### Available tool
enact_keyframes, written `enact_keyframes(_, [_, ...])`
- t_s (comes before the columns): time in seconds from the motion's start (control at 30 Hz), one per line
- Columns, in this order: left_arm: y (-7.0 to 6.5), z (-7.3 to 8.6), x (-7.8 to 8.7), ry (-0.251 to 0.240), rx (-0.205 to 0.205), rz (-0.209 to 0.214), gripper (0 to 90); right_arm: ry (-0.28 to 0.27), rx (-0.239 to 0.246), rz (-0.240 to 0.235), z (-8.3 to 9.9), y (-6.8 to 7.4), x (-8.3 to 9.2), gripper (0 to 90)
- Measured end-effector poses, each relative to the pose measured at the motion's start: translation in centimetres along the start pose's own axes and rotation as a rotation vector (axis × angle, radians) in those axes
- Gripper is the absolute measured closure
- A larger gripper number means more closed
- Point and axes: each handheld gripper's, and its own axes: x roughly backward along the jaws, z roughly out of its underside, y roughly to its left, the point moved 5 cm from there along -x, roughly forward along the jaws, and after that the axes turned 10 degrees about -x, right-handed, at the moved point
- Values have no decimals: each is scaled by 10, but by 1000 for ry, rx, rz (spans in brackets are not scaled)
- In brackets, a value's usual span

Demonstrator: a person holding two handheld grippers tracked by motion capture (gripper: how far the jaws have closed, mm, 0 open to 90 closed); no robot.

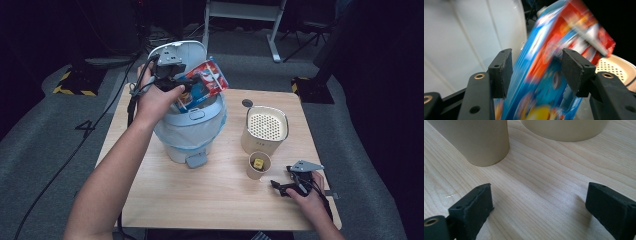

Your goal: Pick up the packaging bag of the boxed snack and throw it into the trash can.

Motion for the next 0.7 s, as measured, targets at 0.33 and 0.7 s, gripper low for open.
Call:
enact_keyframes(0.33, [-6, -3, 22, -37, -12, 15, 417, 0, 0, 0, 0, 0, 0, 73])
enact_keyframes(0.7, [-32, 10, 70, -88, -55, 118, 404, 0, 1, 0, 0, 0, 0, 72])
